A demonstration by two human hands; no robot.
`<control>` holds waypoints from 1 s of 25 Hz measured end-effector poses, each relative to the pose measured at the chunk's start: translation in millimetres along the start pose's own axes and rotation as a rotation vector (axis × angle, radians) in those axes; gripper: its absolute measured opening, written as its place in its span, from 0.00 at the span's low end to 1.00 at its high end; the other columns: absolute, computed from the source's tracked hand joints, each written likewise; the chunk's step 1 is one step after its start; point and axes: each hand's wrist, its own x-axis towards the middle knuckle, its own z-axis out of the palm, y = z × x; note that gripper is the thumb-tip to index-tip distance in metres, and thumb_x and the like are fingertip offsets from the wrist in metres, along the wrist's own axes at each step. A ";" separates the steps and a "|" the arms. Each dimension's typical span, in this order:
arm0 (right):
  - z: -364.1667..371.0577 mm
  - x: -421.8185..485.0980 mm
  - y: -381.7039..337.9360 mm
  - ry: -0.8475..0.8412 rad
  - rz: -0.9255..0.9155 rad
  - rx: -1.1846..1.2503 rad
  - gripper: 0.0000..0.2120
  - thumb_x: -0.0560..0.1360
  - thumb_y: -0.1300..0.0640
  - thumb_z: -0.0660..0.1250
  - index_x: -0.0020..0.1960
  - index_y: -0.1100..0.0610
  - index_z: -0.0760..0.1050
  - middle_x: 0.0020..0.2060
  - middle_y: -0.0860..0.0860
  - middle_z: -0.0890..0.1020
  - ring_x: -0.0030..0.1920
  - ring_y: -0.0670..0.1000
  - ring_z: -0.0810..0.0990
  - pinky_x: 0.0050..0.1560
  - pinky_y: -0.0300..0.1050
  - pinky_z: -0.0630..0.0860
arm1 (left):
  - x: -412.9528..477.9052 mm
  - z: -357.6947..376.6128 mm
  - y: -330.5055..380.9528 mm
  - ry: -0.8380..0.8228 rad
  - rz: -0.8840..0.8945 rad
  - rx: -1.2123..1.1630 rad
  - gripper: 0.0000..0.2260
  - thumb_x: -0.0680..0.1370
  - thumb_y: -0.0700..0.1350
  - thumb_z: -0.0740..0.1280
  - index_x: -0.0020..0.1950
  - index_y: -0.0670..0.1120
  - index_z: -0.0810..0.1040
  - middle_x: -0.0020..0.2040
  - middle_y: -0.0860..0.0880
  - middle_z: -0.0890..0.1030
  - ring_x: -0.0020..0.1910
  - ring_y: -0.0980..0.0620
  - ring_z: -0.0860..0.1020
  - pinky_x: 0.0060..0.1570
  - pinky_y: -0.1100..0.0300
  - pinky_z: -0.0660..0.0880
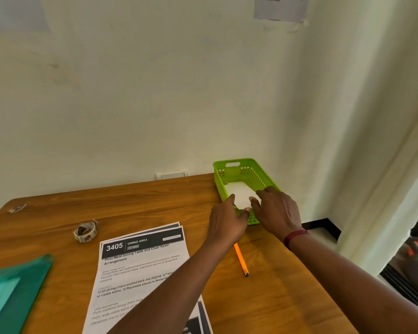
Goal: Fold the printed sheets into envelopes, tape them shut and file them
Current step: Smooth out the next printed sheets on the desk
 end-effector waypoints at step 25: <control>27.8 -172.4 -179.9 -0.217 -0.344 0.358 0.27 0.81 0.41 0.54 0.77 0.49 0.59 0.76 0.47 0.63 0.77 0.48 0.56 0.74 0.46 0.57 | -197.7 -179.7 -175.8 0.108 0.018 0.433 0.25 0.81 0.54 0.62 0.76 0.51 0.63 0.73 0.50 0.68 0.70 0.53 0.67 0.66 0.61 0.66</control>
